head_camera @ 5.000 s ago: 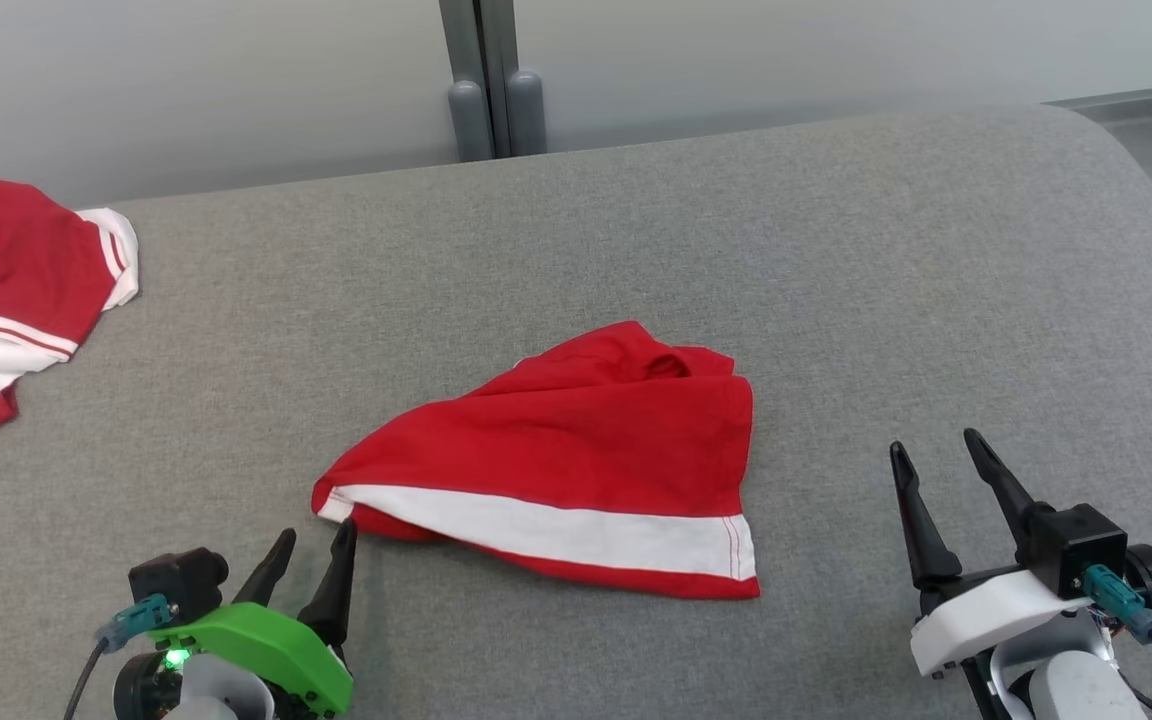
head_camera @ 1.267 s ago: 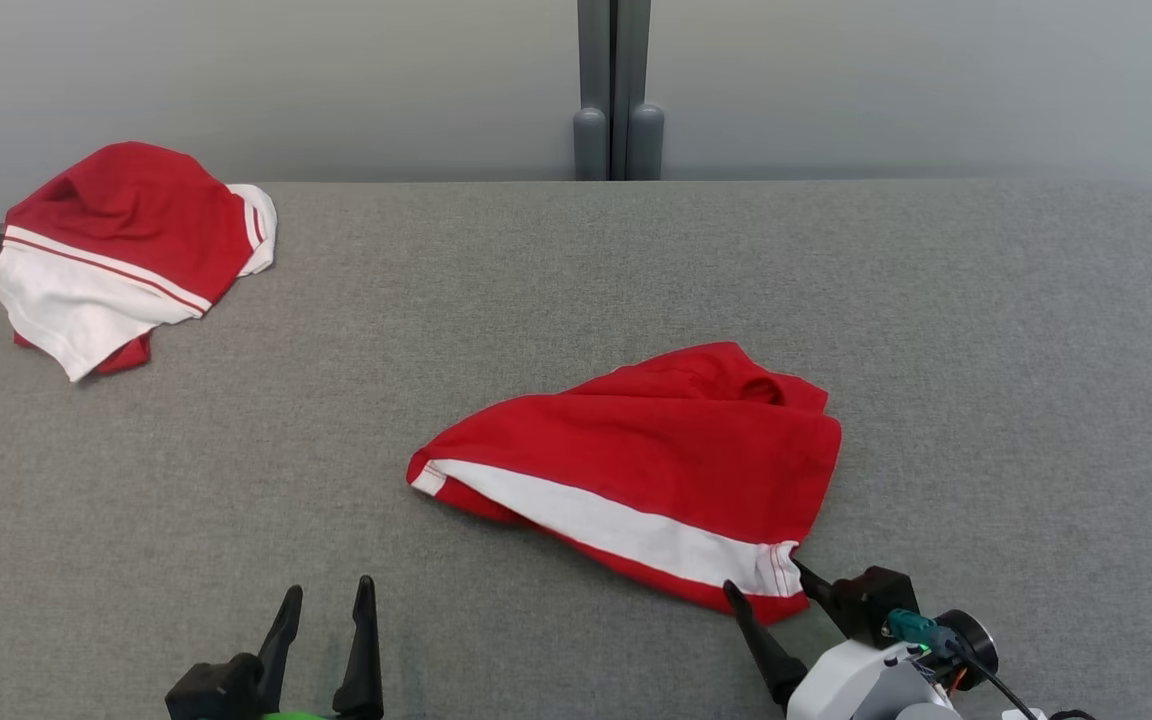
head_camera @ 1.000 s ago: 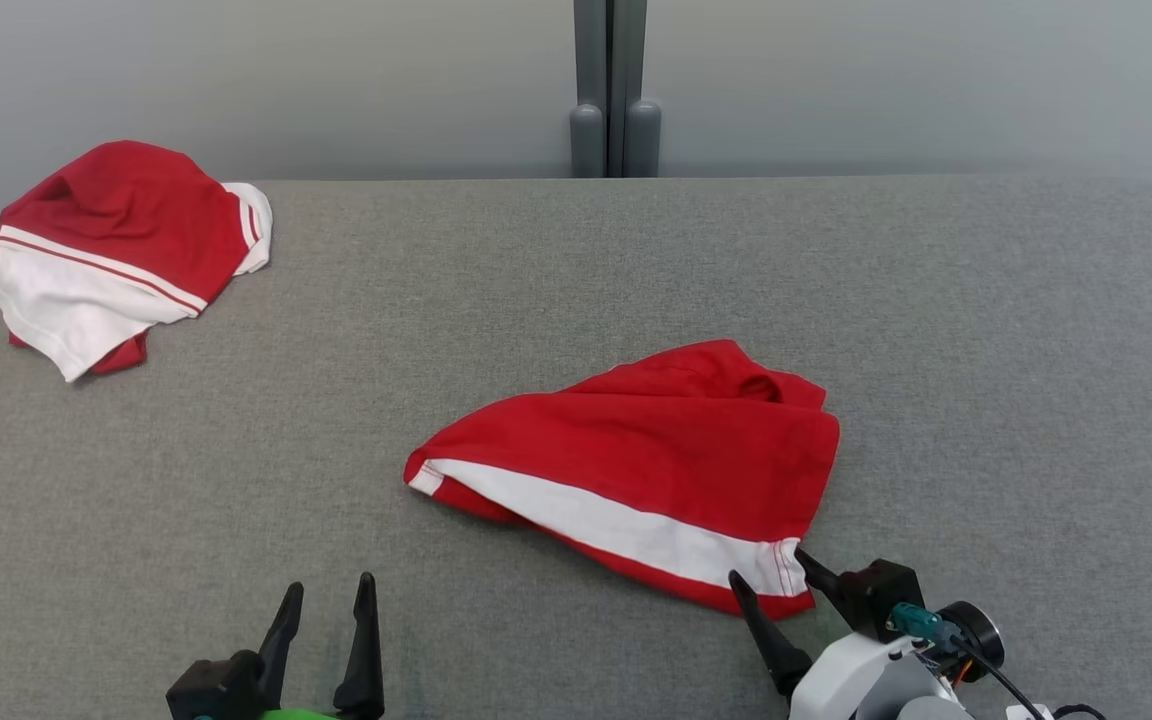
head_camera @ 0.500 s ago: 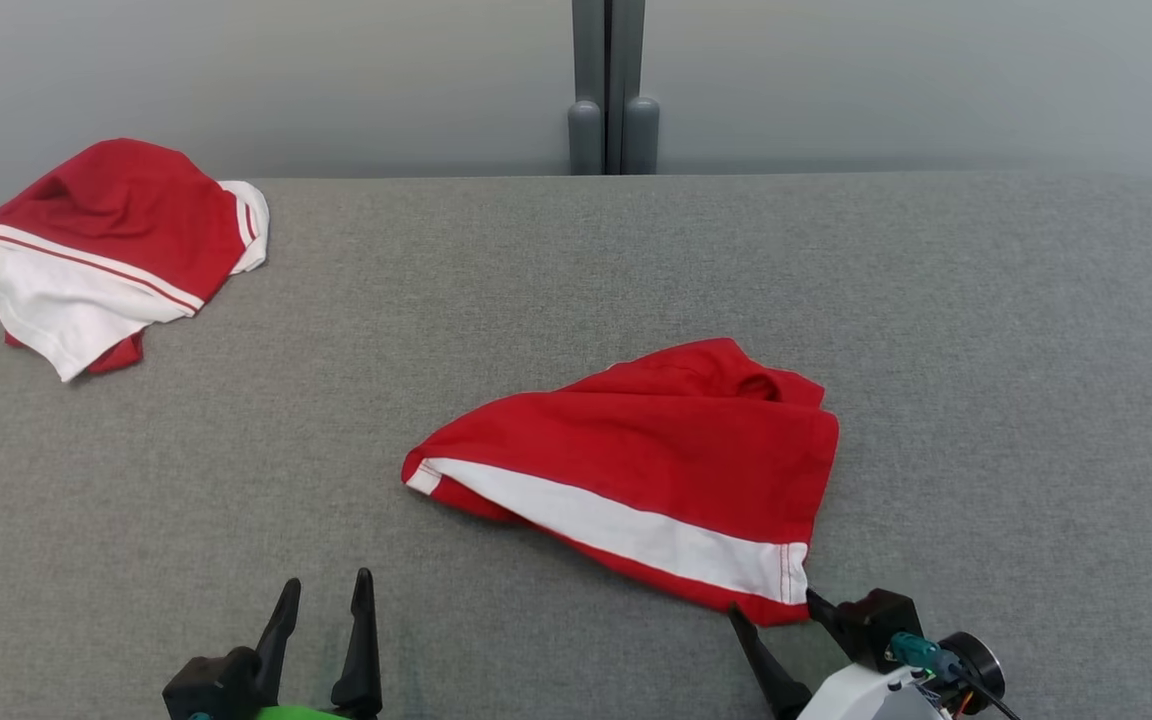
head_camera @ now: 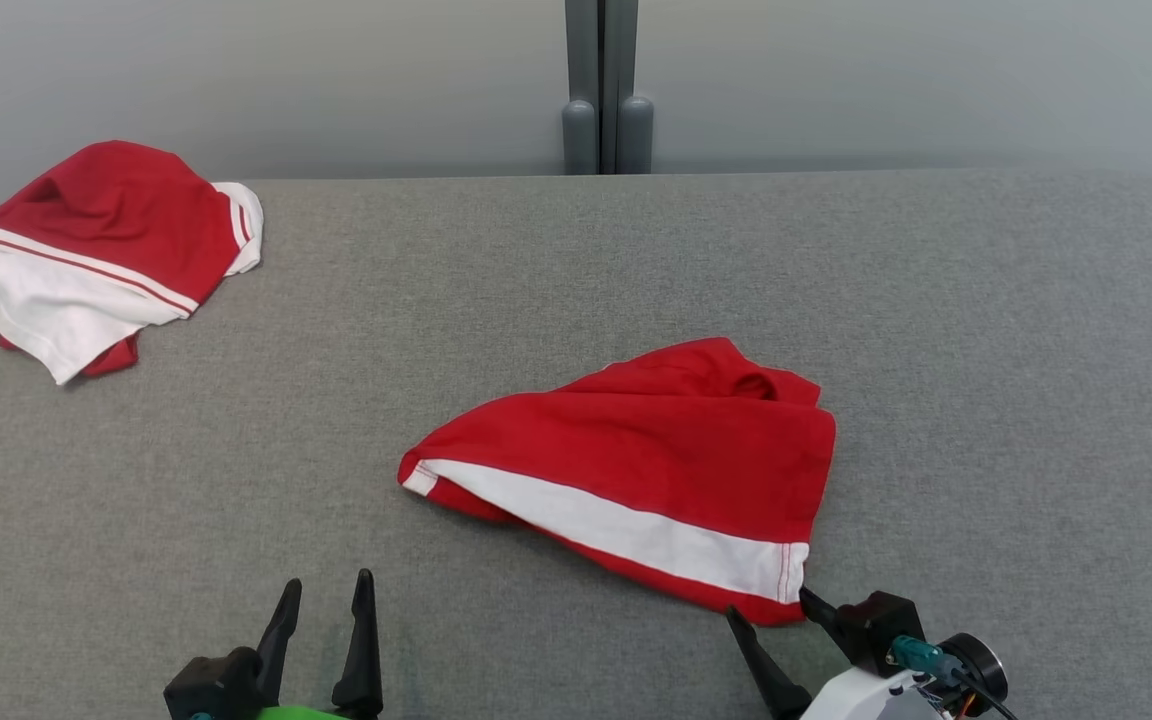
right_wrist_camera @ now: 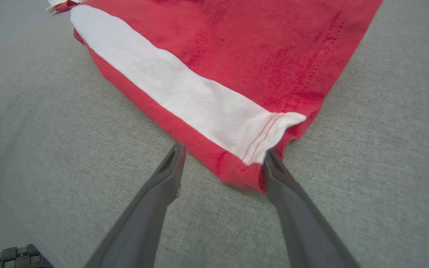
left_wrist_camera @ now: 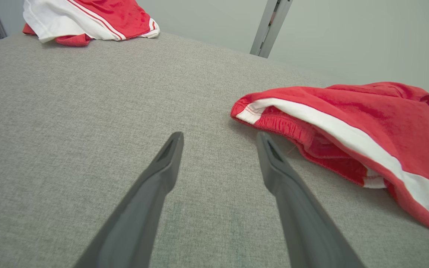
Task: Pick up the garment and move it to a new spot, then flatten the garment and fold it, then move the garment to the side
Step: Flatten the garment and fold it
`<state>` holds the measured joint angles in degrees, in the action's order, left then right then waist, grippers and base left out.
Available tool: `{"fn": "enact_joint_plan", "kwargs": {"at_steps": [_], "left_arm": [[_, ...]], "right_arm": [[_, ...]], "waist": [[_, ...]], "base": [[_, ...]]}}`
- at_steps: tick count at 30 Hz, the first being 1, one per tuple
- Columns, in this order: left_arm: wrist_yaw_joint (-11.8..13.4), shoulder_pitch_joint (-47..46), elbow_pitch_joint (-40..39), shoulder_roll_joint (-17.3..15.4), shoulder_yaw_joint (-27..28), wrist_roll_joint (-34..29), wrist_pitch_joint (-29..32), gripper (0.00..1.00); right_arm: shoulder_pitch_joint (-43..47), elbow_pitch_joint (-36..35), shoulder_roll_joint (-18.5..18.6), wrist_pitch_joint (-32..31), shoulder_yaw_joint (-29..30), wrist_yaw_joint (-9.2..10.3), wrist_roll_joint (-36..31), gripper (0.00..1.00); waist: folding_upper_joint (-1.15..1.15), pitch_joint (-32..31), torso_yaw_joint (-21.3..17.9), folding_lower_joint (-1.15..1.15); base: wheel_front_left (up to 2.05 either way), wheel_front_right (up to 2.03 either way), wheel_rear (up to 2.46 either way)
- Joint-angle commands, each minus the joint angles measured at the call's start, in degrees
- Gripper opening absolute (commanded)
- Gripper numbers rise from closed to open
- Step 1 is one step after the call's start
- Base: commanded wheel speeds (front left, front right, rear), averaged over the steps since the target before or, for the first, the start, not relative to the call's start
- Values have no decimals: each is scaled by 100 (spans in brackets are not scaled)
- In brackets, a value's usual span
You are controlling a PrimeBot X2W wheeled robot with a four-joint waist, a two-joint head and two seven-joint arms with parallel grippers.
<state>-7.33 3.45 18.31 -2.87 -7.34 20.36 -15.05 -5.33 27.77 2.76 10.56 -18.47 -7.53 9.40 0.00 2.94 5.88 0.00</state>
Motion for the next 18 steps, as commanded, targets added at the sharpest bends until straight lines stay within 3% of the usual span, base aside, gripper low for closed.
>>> {"fn": "enact_joint_plan", "kwargs": {"at_steps": [1,8,18], "left_arm": [[-25,-86,1,-4,6,0,-19,100],[-23,-125,7,-4,2,14,-19,100],[-22,-180,11,-4,-36,-18,-19,100]], "right_arm": [[53,-43,24,-34,31,7,-42,100],[-160,79,24,-63,50,7,42,100],[-770,831,24,95,-74,8,352,100]], "waist": [[0,-4,6,0],[0,21,23,0],[0,52,137,0]], "base": [[0,0,0],[0,0,0],[0,0,0]]}}
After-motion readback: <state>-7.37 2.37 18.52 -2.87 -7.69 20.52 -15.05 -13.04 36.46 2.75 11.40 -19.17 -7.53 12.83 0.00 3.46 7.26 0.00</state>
